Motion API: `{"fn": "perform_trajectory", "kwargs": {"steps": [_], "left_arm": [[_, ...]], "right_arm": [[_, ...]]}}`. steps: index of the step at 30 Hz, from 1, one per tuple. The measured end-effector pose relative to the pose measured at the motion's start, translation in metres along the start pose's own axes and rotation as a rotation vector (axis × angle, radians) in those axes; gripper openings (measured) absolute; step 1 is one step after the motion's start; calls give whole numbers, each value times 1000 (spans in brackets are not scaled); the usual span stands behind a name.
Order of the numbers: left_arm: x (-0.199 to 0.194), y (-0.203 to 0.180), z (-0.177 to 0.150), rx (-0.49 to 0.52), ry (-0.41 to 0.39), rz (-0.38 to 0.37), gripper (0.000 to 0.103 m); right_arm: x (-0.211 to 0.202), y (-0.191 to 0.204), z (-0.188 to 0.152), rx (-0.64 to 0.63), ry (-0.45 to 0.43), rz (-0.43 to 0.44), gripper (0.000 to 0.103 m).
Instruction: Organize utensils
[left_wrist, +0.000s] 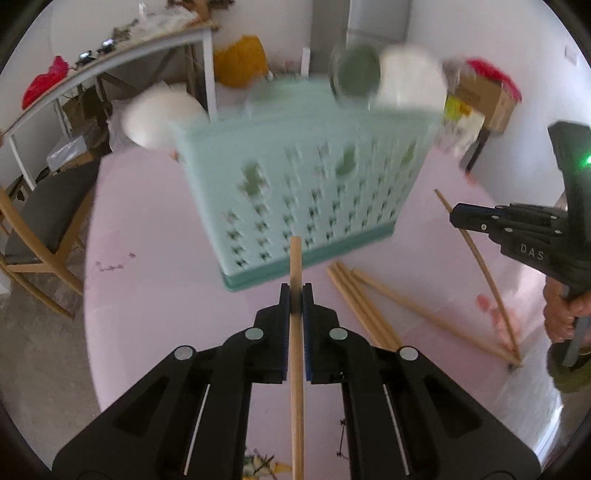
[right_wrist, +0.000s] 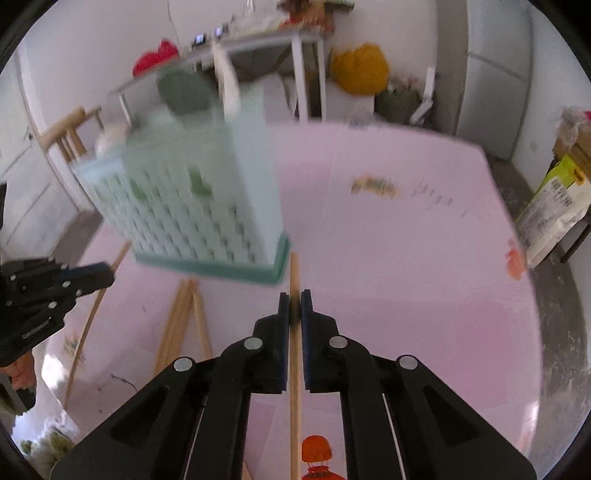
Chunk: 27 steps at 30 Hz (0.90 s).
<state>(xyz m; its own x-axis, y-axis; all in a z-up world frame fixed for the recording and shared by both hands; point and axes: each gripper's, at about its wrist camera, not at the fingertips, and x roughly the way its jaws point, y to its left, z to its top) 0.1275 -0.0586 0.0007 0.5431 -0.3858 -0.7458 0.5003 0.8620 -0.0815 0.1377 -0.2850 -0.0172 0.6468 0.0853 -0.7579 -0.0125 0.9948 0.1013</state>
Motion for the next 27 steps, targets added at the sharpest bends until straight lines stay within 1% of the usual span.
{"fn": "perform_trajectory", "kwargs": {"steps": [2, 3, 4, 6, 9, 11, 15, 19, 21, 22, 24, 27], "left_arm": [[-21, 9, 3, -28, -51, -18, 5], [-36, 14, 6, -53, -89, -32, 5], [-53, 23, 2, -68, -117, -39, 5], [-74, 28, 9, -105, -189, -56, 5], [-99, 41, 14, -161, -265, -93, 5], [-113, 42, 21, -180, -318, -110, 5], [-137, 36, 39, -174, -416, -124, 5], [-158, 32, 59, -178, -503, -170, 5], [-172, 30, 76, -172, -578, -185, 5], [-176, 28, 80, -169, -608, -184, 5], [-186, 24, 95, -165, -696, -175, 5], [-184, 23, 117, -179, -769, -169, 5]], "right_arm": [[-22, -2, 8, 15, -68, 0, 6], [-32, -4, 11, 22, -97, 3, 6], [-44, -5, 14, 33, -133, 8, 6], [-65, -9, 18, 54, -196, 24, 6], [-85, -11, 21, 72, -258, 34, 6], [-98, -12, 22, 82, -295, 43, 6], [-112, -17, 26, 93, -335, 46, 6], [-122, -19, 24, 102, -355, 54, 6], [-123, -15, 26, 99, -361, 53, 6], [-123, -13, 26, 98, -362, 53, 6], [-124, -12, 25, 96, -363, 55, 6], [-127, -10, 24, 97, -363, 60, 6]]}}
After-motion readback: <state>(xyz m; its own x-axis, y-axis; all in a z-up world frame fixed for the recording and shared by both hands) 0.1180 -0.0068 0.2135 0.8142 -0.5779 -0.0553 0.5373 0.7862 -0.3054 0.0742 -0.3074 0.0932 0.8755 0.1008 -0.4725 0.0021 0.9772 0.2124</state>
